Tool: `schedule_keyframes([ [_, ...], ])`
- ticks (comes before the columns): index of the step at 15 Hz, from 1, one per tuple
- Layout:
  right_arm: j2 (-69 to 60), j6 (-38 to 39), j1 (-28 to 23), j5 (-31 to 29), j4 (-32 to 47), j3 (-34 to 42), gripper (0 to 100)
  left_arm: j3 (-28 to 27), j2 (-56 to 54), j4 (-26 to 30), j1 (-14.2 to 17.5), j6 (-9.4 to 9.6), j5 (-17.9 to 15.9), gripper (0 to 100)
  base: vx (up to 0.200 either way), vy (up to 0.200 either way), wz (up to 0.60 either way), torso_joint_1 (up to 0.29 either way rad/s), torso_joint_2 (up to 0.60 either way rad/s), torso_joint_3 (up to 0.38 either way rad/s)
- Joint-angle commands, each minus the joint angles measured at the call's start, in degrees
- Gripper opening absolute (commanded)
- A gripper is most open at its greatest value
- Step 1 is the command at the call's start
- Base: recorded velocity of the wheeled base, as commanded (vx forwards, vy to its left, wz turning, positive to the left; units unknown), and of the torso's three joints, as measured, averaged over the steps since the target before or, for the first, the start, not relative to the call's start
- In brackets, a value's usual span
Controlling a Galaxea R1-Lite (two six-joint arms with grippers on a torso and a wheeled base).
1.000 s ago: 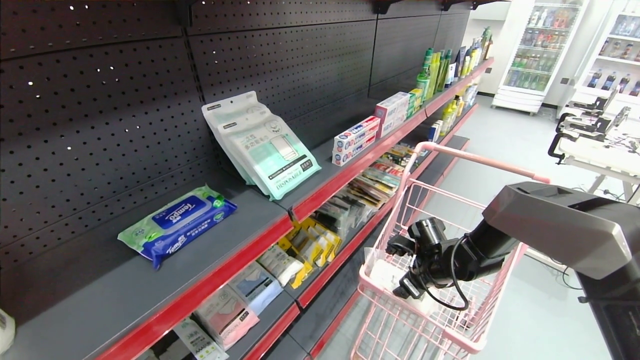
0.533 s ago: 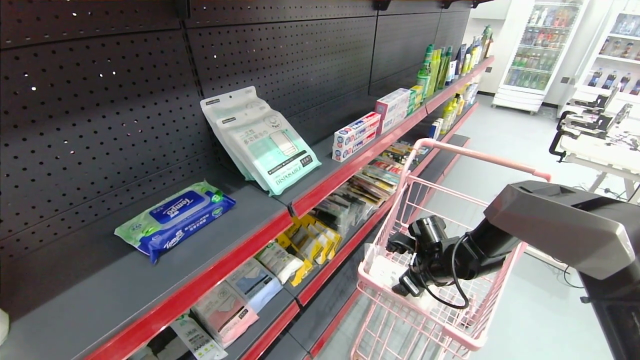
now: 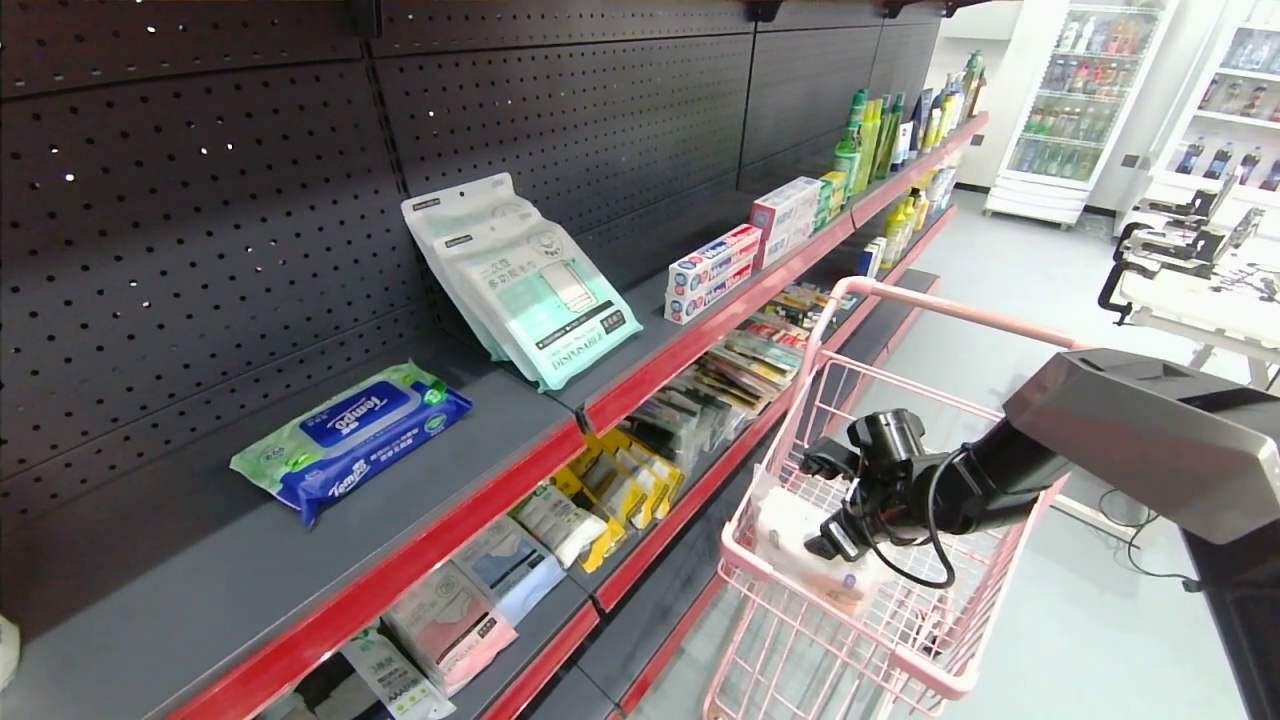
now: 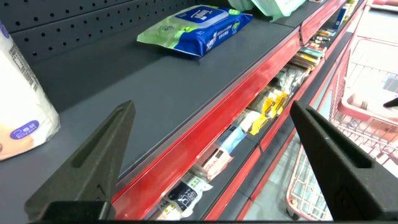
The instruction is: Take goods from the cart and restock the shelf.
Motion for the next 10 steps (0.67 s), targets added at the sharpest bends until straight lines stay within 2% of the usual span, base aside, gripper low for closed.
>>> schedule_keyframes([
  [1, -0.2, 0.3, -0.5, 0.0, 0.2, 0.1, 100, 0.0, 0.0, 0.0, 0.0, -0.02, 0.0, 100, 0.0, 0.0, 0.0, 0.0, 0.0, 0.0],
  [4, -0.1, 0.6, -0.3, 0.6, 0.2, 0.1, 100, 0.0, 0.0, 0.0, 0.0, -0.02, 0.0, 100, 0.0, 0.0, 0.0, 0.0, 0.0, 0.0],
  [10, -0.2, 0.5, -1.3, 7.1, -0.5, 0.3, 100, 0.0, 0.0, 0.0, 0.0, -0.02, 0.0, 100, 0.0, 0.0, 0.0, 0.0, 0.0, 0.0],
])
